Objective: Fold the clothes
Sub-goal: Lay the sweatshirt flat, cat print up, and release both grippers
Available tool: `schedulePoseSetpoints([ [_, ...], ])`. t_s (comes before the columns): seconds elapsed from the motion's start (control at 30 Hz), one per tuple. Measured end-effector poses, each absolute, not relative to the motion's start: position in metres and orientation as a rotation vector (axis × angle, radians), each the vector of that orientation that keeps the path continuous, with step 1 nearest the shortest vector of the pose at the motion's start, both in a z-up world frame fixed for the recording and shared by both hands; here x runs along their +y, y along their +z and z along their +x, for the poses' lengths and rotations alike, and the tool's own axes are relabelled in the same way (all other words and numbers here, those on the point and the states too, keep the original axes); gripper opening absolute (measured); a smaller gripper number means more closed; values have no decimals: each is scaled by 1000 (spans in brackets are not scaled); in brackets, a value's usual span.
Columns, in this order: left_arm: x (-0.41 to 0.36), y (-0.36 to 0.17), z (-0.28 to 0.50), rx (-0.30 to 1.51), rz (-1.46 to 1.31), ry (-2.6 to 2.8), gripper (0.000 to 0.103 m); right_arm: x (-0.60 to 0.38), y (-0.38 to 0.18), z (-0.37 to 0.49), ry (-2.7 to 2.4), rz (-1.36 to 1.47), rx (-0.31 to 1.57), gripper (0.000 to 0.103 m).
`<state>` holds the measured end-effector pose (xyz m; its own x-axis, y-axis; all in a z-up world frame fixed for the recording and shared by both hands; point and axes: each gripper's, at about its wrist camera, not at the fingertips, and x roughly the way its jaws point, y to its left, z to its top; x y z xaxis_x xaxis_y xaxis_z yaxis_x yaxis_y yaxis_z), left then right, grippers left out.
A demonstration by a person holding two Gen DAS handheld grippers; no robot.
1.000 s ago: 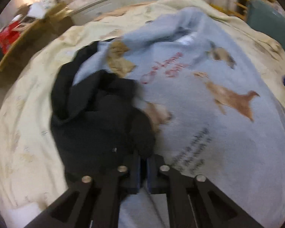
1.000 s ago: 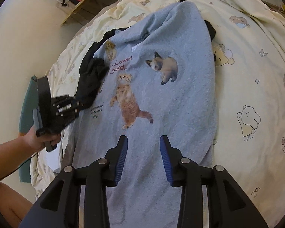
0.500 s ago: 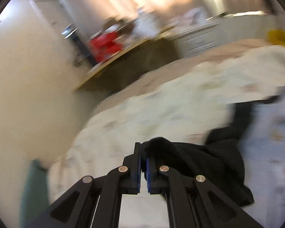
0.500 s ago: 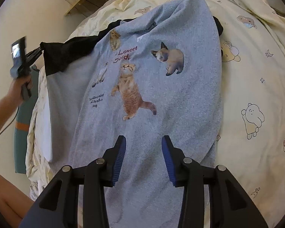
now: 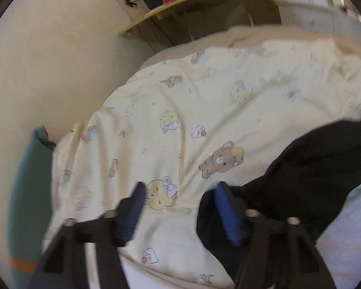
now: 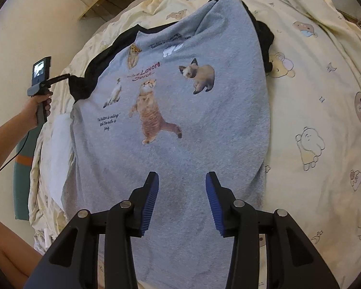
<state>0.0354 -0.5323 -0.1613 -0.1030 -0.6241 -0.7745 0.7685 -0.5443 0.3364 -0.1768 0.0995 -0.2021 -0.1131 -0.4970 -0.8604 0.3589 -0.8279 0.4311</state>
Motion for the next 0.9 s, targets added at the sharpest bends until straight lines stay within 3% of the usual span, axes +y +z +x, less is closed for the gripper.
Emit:
schedulePoseSetpoints([
  [0.13, -567, -145, 89, 269, 1096, -1584, 71, 89, -198, -168, -1963, 1591, -114, 46],
  [0.27, -547, -148, 123, 349, 1138, -1662, 71, 84, -195, -160, -1948, 1576, -85, 46],
  [0.43, -394, -194, 136, 553, 1525, -2164, 71, 86, -188, -149, -1957, 1556, -33, 47],
  [0.57, -278, -209, 184, 605, 1632, -2376, 71, 93, -185, -141, -1972, 1551, 19, 47],
  [0.77, -209, -230, 262, 544, 1643, -2411, 71, 109, -172, -118, -1950, 1568, 184, 48],
  [0.9, -191, -238, 265, 449, 1598, -2473, 71, 118, -135, -110, -1968, 1569, 228, 48],
])
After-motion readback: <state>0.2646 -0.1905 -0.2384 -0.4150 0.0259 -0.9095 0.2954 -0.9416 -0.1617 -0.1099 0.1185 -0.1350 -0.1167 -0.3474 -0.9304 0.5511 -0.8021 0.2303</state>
